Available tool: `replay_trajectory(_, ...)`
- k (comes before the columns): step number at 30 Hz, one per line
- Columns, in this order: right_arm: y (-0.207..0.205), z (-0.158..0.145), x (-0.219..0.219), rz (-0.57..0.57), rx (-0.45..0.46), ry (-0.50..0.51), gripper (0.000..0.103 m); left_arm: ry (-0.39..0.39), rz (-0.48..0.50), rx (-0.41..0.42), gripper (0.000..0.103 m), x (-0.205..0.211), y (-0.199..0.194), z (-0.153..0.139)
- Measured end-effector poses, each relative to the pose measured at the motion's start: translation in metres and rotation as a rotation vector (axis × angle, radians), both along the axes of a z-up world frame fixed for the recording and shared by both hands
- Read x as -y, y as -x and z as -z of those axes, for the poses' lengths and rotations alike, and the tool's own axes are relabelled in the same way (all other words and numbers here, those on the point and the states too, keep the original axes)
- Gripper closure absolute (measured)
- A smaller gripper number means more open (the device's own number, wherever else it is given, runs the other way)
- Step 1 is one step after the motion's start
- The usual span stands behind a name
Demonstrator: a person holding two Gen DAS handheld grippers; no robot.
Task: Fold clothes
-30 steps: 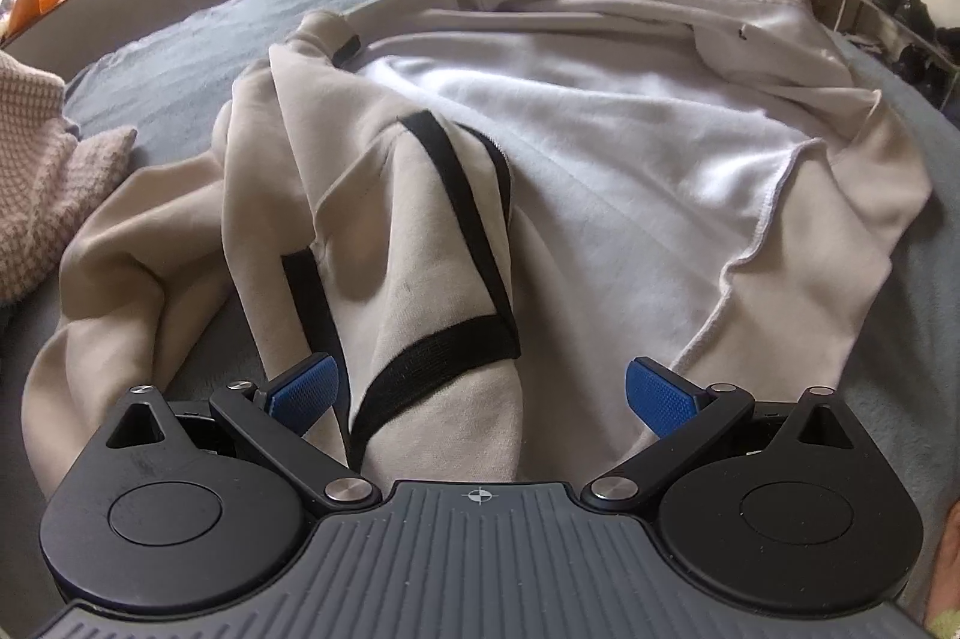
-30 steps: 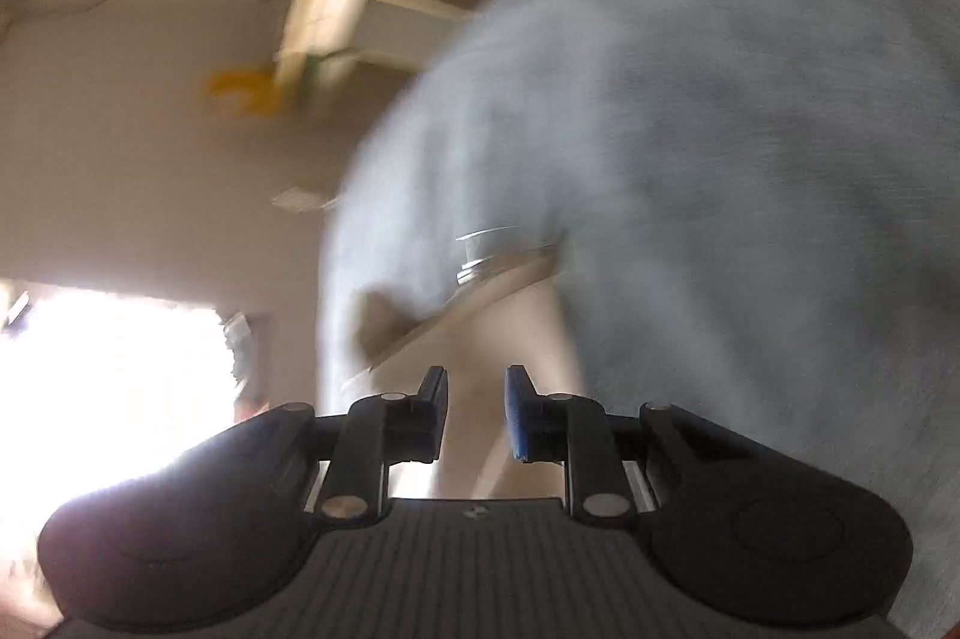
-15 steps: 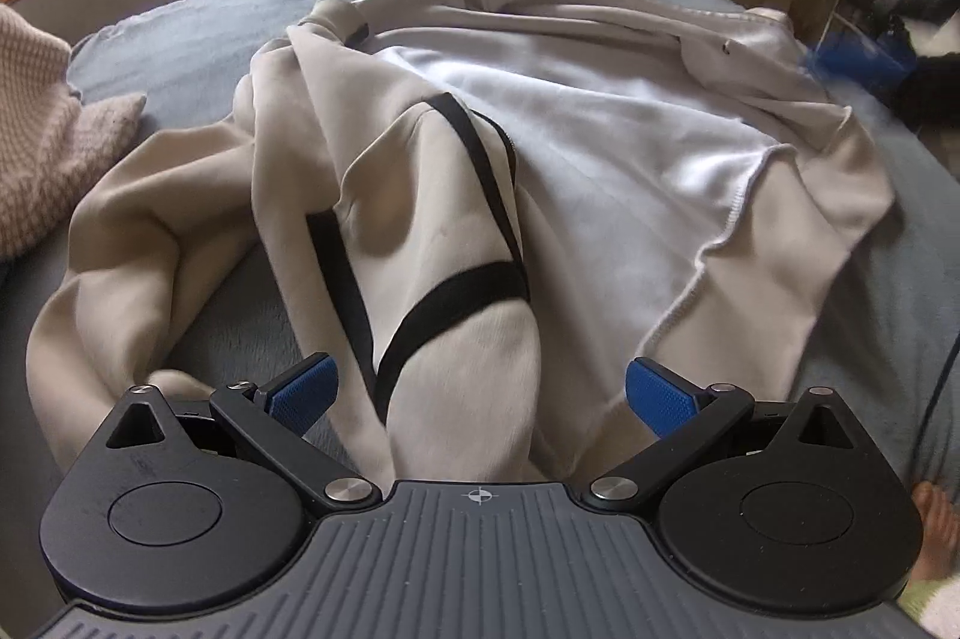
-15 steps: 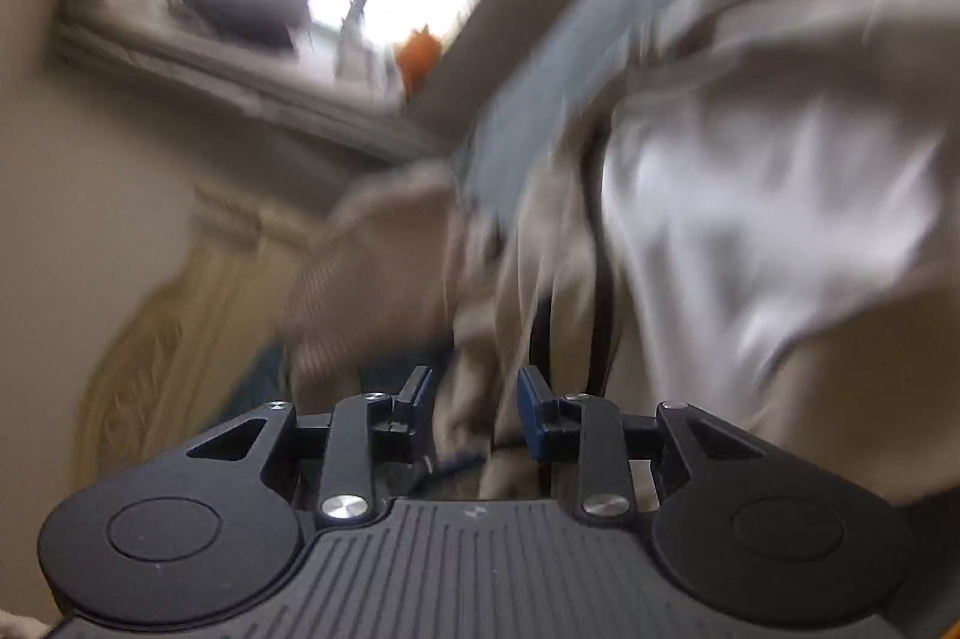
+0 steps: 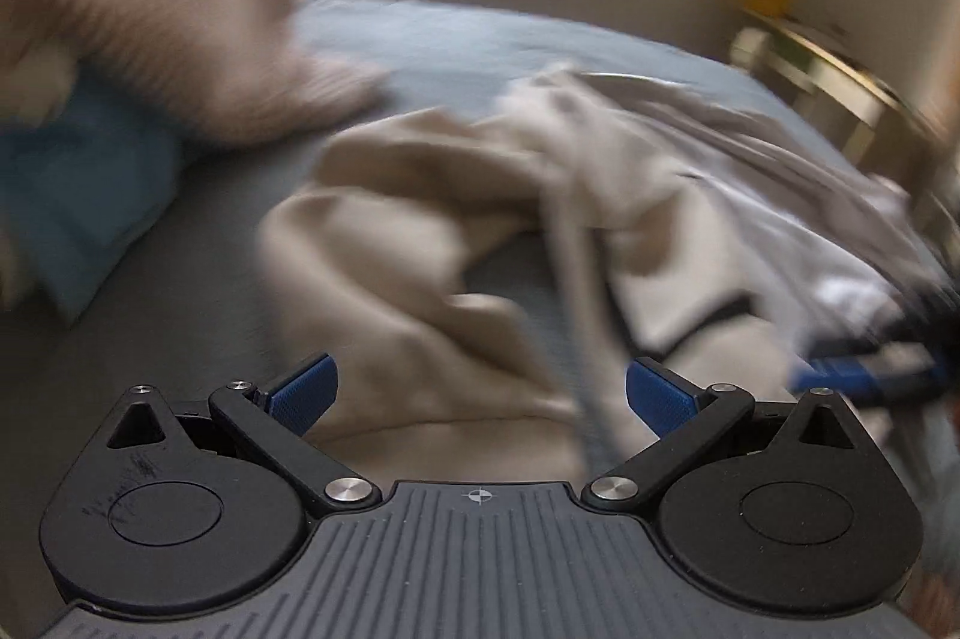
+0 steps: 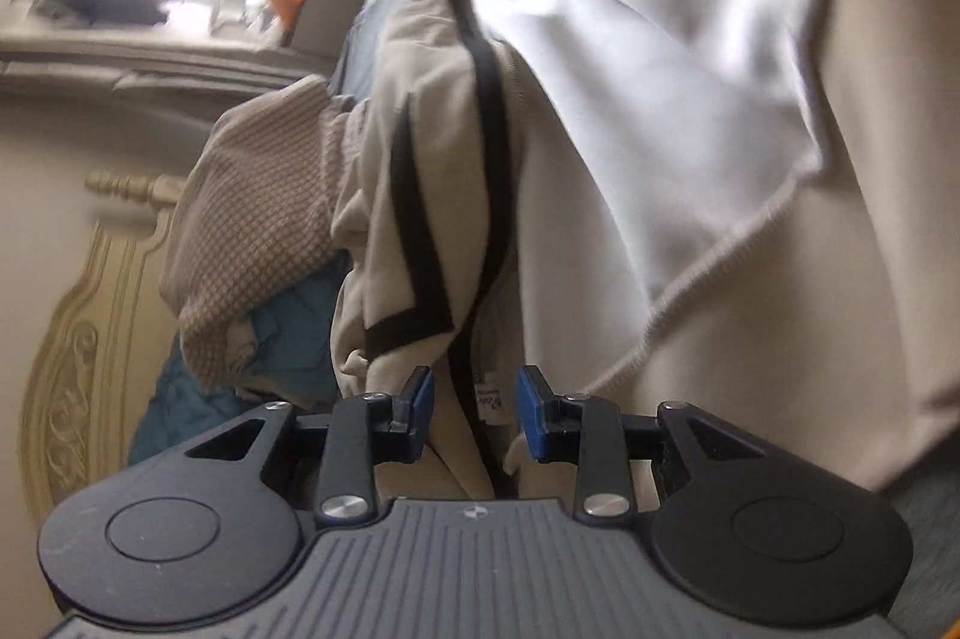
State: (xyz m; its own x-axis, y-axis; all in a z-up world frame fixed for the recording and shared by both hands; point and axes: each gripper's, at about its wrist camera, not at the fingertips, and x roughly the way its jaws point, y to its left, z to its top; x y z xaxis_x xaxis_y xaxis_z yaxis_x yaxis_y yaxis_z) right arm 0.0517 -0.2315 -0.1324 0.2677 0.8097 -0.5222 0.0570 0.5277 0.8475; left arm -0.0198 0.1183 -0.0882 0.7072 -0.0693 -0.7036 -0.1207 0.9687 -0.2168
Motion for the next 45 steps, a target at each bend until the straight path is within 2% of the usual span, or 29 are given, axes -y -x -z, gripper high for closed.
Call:
replay_trajectory(2, 0.001, 0.005, -0.007, 0.004, -0.017, 0.001, 0.07, 0.065, -0.075, -0.022, 0.0, -0.017, -0.016, 0.013)
replay_trajectory(5, 0.002, 0.007, -0.016, -0.002, -0.019, 0.03, 0.07, 0.139, -0.128, -0.047, 0.0, -0.034, -0.042, 0.032)
replay_trajectory(7, 0.003, 0.004, -0.018, -0.003, -0.016, 0.049, 0.07, 0.138, -0.133, -0.05, 0.002, -0.037, -0.052, 0.04)
replay_trajectory(8, 0.003, 0.004, -0.017, 0.002, -0.021, 0.051, 0.07, 0.108, -0.129, -0.046, 0.012, -0.033, -0.056, 0.04)
replay_trajectory(9, 0.004, 0.003, -0.016, 0.007, -0.025, 0.054, 0.07, 0.067, -0.12, -0.036, 0.04, -0.029, -0.059, 0.037)
replay_trajectory(11, 0.005, 0.003, -0.013, 0.016, -0.027, 0.063, 0.07, -0.031, -0.093, -0.005, 0.064, -0.021, -0.064, 0.025)
replay_trajectory(14, 0.005, 0.004, -0.011, 0.025, -0.031, 0.074, 0.07, -0.199, -0.084, 0.079, 0.074, -0.013, -0.072, 0.0)
replay_trajectory(17, 0.005, 0.007, -0.011, 0.026, -0.031, 0.076, 0.069, -0.388, -0.133, 0.19, 0.076, -0.022, -0.088, -0.034)
replay_trajectory(19, 0.004, 0.009, -0.011, 0.027, -0.032, 0.077, 0.069, -0.48, -0.153, 0.223, 0.076, -0.026, -0.1, -0.047)
replay_trajectory(22, 0.004, 0.011, -0.011, 0.028, -0.032, 0.079, 0.069, -0.521, -0.124, 0.165, 0.062, -0.025, -0.116, -0.038)
replay_trajectory(24, 0.003, 0.013, -0.011, 0.028, -0.032, 0.081, 0.069, -0.549, -0.104, 0.126, 0.04, -0.024, -0.127, -0.032)
replay_trajectory(25, 0.003, 0.013, -0.011, 0.029, -0.032, 0.081, 0.069, -0.563, -0.094, 0.106, 0.032, -0.023, -0.132, -0.029)
replay_trajectory(26, 0.003, 0.012, -0.01, 0.032, -0.018, 0.072, 0.069, -0.577, -0.084, 0.087, 0.011, -0.023, -0.138, -0.026)
replay_trajectory(27, 0.002, 0.01, -0.01, 0.035, -0.003, 0.063, 0.068, -0.578, -0.078, 0.095, 0.001, -0.021, -0.134, -0.024)
replay_trajectory(29, 0.001, 0.007, -0.009, 0.045, 0.018, 0.047, 0.064, -0.585, -0.067, 0.133, 0.0, -0.014, -0.114, -0.023)
replay_trajectory(32, -0.004, 0.008, -0.008, 0.055, 0.019, 0.027, 0.062, -0.6, -0.053, 0.113, 0.0, -0.005, -0.096, -0.025)
replay_trajectory(34, -0.011, 0.011, -0.011, 0.051, 0.005, 0.008, 0.062, -0.551, -0.04, 0.134, 0.0, 0.001, -0.082, -0.037)
replay_trajectory(37, -0.013, 0.011, -0.007, 0.081, 0.019, 0.013, 0.062, -0.382, 0.027, 0.207, 0.0, 0.01, -0.054, -0.063)
replay_trajectory(39, -0.01, 0.008, -0.002, 0.114, 0.038, 0.029, 0.062, -0.205, 0.146, 0.2, 0.0, 0.023, -0.046, -0.068)
replay_trajectory(42, -0.006, 0.005, 0.005, 0.164, 0.067, 0.052, 0.062, -0.049, 0.345, 0.143, 0.0, 0.063, -0.045, -0.063)
replay_trajectory(43, -0.005, 0.003, 0.008, 0.18, 0.077, 0.059, 0.062, -0.029, 0.407, 0.128, 0.0, 0.079, -0.045, -0.059)
replay_trajectory(45, -0.003, 0.001, 0.013, 0.213, 0.096, 0.074, 0.062, -0.06, 0.5, 0.096, 0.0, 0.113, -0.049, -0.047)
